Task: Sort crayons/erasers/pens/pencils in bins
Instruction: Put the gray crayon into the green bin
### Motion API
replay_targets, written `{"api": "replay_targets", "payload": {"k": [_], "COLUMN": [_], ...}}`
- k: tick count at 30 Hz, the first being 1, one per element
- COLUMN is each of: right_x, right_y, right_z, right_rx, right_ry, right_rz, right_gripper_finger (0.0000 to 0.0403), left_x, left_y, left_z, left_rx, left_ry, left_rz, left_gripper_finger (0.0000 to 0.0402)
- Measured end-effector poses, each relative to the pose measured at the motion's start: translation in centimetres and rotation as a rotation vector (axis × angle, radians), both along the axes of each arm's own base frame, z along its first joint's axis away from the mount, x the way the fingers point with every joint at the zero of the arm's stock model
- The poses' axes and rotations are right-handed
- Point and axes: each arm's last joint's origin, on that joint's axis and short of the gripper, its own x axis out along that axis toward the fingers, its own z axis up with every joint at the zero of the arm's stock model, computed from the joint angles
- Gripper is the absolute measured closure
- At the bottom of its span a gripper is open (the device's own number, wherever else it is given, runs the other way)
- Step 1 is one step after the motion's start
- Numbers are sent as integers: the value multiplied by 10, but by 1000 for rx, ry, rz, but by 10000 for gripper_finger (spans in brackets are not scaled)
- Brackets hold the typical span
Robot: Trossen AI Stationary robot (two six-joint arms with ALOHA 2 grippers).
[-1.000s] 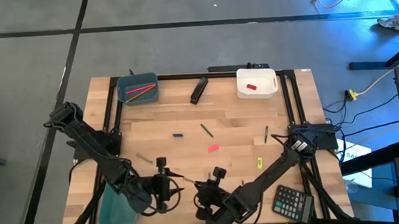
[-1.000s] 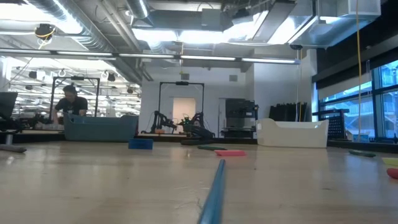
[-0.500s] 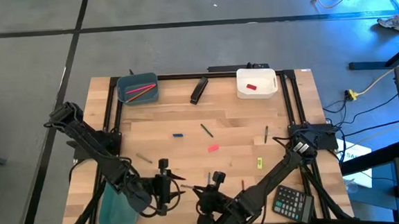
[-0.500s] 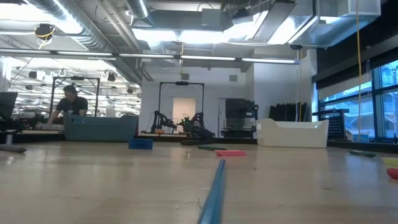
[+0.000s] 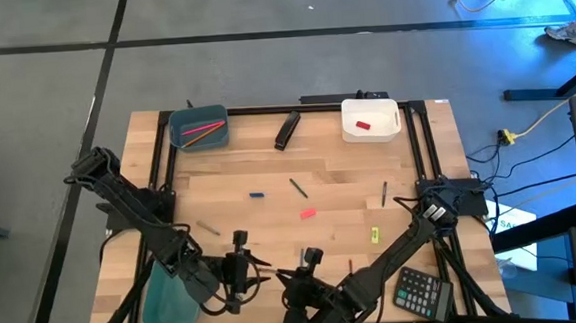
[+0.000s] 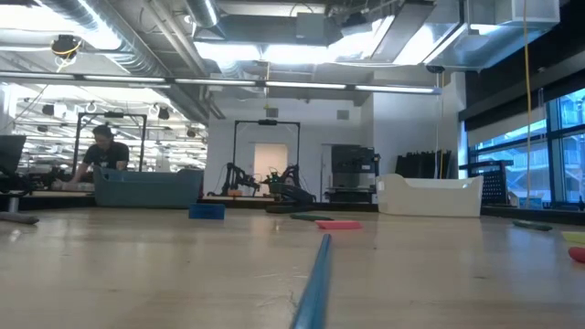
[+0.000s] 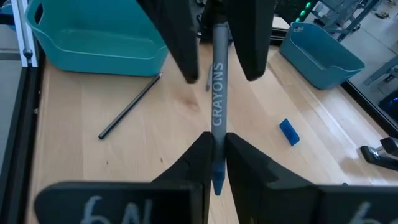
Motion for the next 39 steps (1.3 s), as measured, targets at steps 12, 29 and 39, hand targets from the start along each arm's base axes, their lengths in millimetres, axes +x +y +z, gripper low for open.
{"api": "replay_targets", "payload": {"k": [12, 29, 39], "right_x": [0, -2, -15], "right_y": [0, -1, -13], "right_z": [0, -1, -11], "right_rx": [-5, 29, 56], "right_ry": [-1, -1, 63], "right_rz": [-2, -28, -149], "right_gripper_finger": [354, 299, 179], "left_x": [-2, -15, -78], "left_y": [1, 14, 65], "left_z": [-3, 7, 29], "left_rx": [24, -2, -195], "left_ry": [32, 79, 689], "left_rz": [3, 37, 131], "left_gripper_finger": [347, 390, 389]}}
